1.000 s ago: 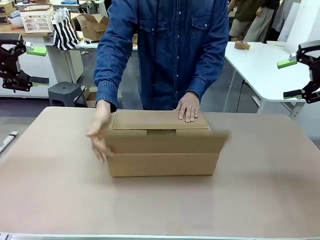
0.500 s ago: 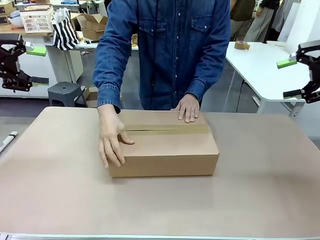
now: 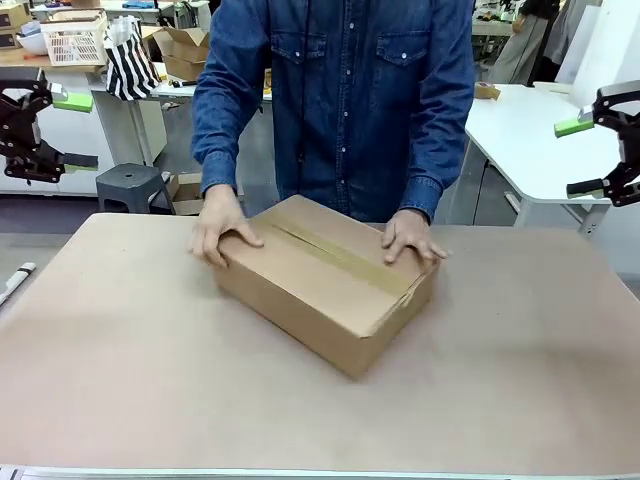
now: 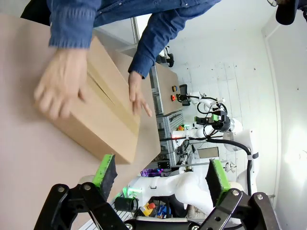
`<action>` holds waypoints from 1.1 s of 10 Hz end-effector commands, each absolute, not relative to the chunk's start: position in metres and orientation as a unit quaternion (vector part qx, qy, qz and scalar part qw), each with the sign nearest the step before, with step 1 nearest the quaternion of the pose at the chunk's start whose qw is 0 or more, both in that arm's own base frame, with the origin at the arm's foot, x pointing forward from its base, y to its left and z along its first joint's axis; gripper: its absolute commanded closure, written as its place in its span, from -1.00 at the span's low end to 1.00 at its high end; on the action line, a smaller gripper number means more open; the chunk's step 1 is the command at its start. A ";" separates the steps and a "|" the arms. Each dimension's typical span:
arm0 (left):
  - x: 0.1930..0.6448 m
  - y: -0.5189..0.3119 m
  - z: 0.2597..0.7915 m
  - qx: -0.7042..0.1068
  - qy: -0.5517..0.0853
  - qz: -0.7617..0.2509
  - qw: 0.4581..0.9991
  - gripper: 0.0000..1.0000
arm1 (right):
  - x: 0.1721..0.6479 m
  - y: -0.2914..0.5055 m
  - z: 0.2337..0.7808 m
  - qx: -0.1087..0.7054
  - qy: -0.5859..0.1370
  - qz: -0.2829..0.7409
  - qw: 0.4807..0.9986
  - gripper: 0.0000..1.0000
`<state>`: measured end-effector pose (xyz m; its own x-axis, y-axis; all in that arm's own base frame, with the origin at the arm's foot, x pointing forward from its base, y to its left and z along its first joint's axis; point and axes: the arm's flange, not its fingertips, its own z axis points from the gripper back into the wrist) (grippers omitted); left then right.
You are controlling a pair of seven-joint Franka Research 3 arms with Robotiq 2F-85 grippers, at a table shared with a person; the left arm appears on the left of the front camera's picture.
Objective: Pack the gift set into the box.
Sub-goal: Press and hold the closed box until the human finishes sealing it.
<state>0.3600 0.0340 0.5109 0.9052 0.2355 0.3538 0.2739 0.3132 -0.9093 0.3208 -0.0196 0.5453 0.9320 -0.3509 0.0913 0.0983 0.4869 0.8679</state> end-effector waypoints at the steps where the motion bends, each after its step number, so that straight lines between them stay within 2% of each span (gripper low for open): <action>1: 0.359 0.032 0.511 -0.593 -0.218 -0.006 0.775 -1.00 | 0.324 -0.018 0.544 0.500 -0.138 -0.121 0.847 -1.00; 11: 0.359 0.032 0.511 -0.593 -0.218 -0.006 0.775 -1.00 | 0.324 -0.018 0.544 0.500 -0.138 -0.121 0.847 -1.00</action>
<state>0.3600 0.0340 0.5109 0.9052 0.2355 0.3538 0.2739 0.3132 -0.9093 0.3208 -0.0196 0.5453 0.9320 -0.3507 0.0917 0.0979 0.4871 0.8678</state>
